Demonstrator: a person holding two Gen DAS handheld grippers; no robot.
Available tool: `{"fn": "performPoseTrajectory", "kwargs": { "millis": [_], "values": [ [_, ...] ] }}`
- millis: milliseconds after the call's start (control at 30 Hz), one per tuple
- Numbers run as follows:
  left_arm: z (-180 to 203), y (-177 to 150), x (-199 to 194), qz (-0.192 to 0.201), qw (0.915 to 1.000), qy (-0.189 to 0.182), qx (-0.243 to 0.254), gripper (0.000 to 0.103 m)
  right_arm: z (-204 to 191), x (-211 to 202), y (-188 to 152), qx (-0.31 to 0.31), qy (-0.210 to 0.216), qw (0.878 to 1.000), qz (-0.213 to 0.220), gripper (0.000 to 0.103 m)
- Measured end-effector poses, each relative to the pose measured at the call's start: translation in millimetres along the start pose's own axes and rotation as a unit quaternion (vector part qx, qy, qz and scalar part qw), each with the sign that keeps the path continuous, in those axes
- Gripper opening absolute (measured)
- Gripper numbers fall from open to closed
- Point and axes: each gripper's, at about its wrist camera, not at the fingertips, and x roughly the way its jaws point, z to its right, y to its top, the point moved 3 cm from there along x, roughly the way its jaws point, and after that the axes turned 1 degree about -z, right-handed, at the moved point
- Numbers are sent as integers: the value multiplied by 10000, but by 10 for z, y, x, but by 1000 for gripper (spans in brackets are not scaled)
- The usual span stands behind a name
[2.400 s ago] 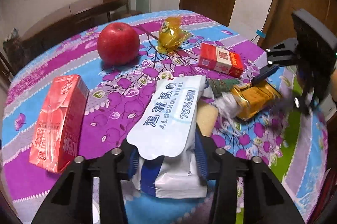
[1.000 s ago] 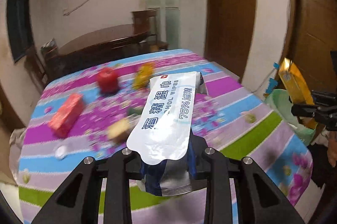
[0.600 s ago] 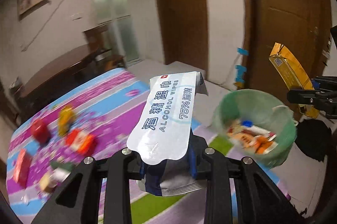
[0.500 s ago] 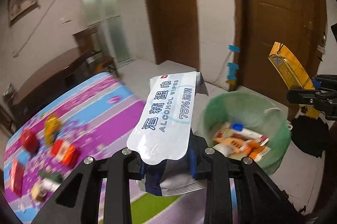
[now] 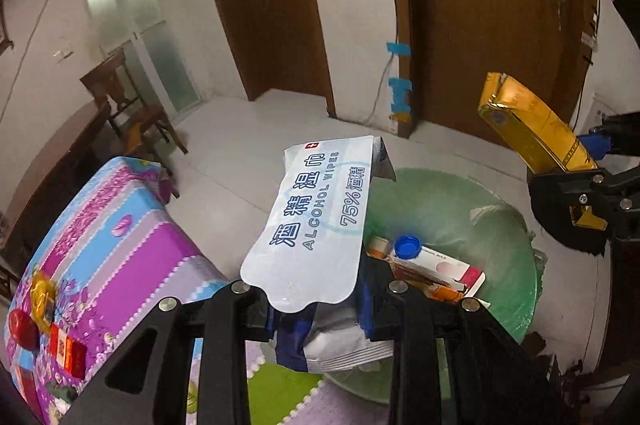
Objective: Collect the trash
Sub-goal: 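Carry the wipes packet and gold foil bag over the green bin, then open both tools to drop the wipes packet and gold bag into the bin, then swing both tools back from the bin toward the table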
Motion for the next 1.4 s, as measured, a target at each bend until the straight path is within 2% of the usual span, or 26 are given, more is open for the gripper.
{"fn": "performPoseTrajectory", "kwargs": {
  "millis": [300,700,767,800,833,900,1400],
  "values": [
    [66,-95,332,-278,9994,-60,186,31,104,202,-37,55,173,9992,-358,45],
    [103,-147,426,-451,9987,-122,224,32,114,305,-7,31,166,9984,-539,45],
    [94,-153,449,-501,9984,-149,230,36,89,341,-14,-37,134,9981,-607,47],
    [84,-157,461,-543,9982,-157,219,44,77,352,-16,-102,96,9981,-607,48],
    [66,-159,475,-577,9981,-134,185,50,65,360,-18,-140,71,9981,-594,54],
    [35,-170,490,-600,9980,-109,136,54,69,362,-23,-153,-16,9984,-545,56],
    [23,-187,457,-520,9984,-183,76,54,172,342,-67,-43,-18,9991,-420,56]
  ]
}}
